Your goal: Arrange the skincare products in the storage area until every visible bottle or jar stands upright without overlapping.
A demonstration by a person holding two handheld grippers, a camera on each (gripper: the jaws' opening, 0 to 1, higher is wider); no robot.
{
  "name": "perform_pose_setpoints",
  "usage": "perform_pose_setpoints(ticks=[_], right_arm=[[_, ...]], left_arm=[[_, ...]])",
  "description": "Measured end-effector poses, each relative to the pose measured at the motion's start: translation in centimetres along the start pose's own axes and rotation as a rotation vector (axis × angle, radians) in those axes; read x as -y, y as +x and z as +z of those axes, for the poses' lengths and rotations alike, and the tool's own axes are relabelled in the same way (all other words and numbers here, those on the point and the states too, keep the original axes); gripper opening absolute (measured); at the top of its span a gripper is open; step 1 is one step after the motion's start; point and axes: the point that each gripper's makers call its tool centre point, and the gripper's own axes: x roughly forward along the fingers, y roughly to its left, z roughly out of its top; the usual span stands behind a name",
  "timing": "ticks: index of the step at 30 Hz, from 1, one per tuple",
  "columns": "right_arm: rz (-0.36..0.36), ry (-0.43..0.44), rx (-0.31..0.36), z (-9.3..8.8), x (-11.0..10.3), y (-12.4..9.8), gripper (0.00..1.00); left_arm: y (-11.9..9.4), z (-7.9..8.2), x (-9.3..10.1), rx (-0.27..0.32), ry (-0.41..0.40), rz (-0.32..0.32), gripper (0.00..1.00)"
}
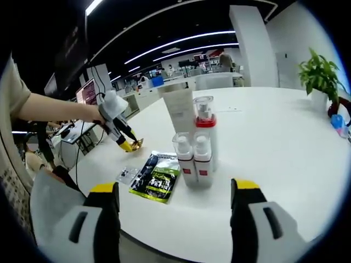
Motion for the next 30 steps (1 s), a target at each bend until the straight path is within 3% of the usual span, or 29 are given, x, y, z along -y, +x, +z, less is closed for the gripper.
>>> perform_pose_setpoints(ticks=[15, 30], right_arm=[[-0.007, 0.000, 0.001, 0.0, 0.1, 0.0, 0.84], [-0.017, 0.009, -0.001, 0.0, 0.4, 0.0, 0.84]], left_arm=[[1.4, 1.2, 2.7, -0.042, 0.196, -0.091, 0.36], [3.0, 1.5, 3.7, -0.070, 0.251, -0.127, 0.36]])
